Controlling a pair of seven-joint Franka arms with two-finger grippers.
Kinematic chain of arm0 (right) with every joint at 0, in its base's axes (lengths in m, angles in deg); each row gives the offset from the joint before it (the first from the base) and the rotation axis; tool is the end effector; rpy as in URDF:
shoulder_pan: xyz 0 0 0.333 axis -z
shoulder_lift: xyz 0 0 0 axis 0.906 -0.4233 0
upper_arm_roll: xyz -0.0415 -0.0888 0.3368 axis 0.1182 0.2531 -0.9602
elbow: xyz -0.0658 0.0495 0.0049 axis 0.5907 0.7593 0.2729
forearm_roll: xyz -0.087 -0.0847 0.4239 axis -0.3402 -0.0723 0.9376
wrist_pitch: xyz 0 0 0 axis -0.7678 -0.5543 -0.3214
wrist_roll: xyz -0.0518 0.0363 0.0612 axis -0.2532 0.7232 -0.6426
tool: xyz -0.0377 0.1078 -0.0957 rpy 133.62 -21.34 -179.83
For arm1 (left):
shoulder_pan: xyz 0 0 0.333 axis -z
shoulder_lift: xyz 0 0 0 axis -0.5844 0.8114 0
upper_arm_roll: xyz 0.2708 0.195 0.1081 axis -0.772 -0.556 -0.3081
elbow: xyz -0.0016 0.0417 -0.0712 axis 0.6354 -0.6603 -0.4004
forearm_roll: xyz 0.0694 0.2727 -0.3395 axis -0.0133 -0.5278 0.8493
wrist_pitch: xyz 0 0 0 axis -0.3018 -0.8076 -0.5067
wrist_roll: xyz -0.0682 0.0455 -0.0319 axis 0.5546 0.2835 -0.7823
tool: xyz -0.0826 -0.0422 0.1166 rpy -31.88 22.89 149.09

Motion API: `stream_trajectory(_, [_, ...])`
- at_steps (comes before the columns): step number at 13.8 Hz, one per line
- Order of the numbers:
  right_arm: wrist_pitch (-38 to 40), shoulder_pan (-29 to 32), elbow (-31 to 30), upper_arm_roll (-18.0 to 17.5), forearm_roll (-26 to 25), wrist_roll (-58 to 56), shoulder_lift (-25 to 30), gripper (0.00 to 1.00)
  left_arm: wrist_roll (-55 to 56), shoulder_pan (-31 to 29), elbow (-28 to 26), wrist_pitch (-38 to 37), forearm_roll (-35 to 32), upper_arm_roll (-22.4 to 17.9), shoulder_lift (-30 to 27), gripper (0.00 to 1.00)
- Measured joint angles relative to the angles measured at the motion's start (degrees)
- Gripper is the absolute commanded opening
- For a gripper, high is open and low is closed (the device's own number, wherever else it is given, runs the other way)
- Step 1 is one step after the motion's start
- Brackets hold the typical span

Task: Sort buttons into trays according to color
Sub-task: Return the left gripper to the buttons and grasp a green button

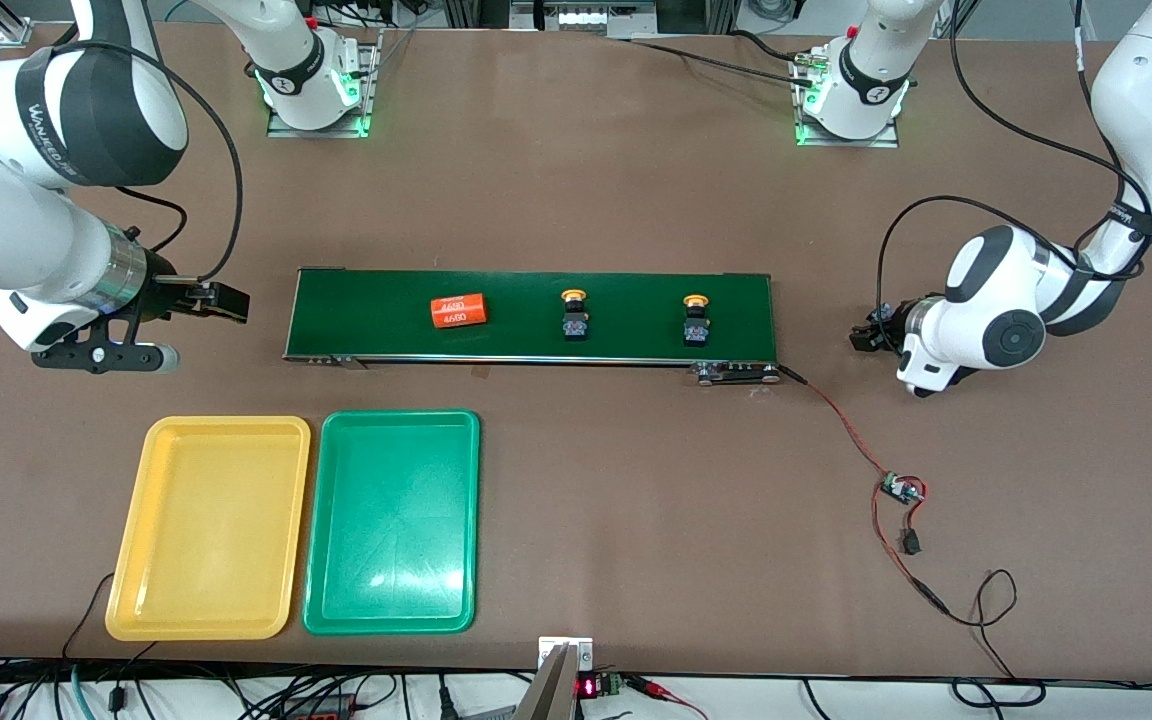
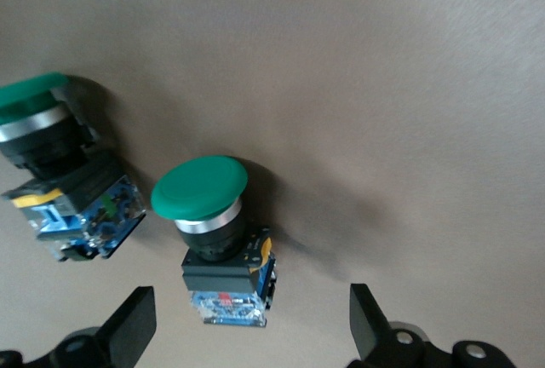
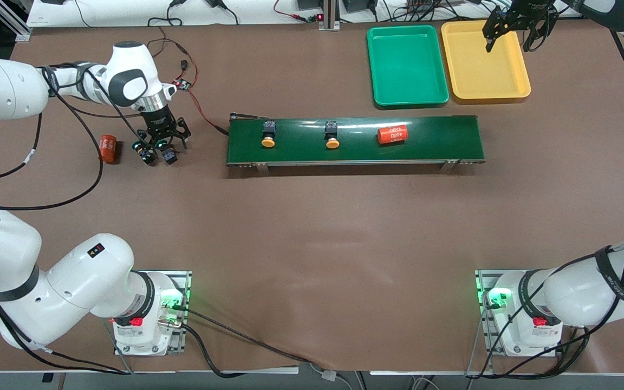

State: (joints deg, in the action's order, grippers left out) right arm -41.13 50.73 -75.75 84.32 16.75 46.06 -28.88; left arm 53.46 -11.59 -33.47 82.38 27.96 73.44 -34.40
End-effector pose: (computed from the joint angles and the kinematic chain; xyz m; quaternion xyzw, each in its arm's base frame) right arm 0.6553 0.0945 0.4659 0.9972 -0.0153 -0.0714 0.0153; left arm 0.5437 -0.0072 0.1202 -0.9453 -0.2455 0.2105 0.0434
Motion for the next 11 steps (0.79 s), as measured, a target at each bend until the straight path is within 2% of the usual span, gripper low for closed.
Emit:
stream_trajectory(1, [0.00, 0.00, 0.00, 0.00, 0.00, 0.00, -0.03, 1.00, 0.00, -0.25, -1.07, 1.83, -0.20, 0.00, -0.09, 1.00])
stream_trajectory(2, [0.00, -0.01, 0.00, 0.00, 0.02, 0.00, -0.08, 1.00, 0.00, -0.49, -2.02, 3.39, -0.22, 0.00, -0.24, 0.90])
stream_trajectory(5, [0.01, -0.16, -0.01, -0.09, 0.08, 0.00, -0.37, 1.00, 0.00, -0.97, -3.15, 4.75, -0.23, 0.00, -0.64, 0.46])
stream_trajectory(7, [0.01, -0.20, -0.09, -0.21, 0.09, -0.01, -0.78, 1.00, 0.00, -1.21, -3.16, 4.82, -0.23, 0.05, -0.79, 0.25])
stream_trajectory(8, [0.01, -0.25, -0.09, -0.29, 0.13, -0.03, -1.08, 1.00, 0.00, -1.34, -3.16, 4.82, -0.23, 0.14, -0.98, 0.17])
stream_trajectory(11, [0.00, -0.96, -0.34, -0.55, 0.28, -0.04, -1.66, 1.00, -0.02, -1.54, -2.80, 4.59, -0.25, 1.32, -1.86, 0.17])
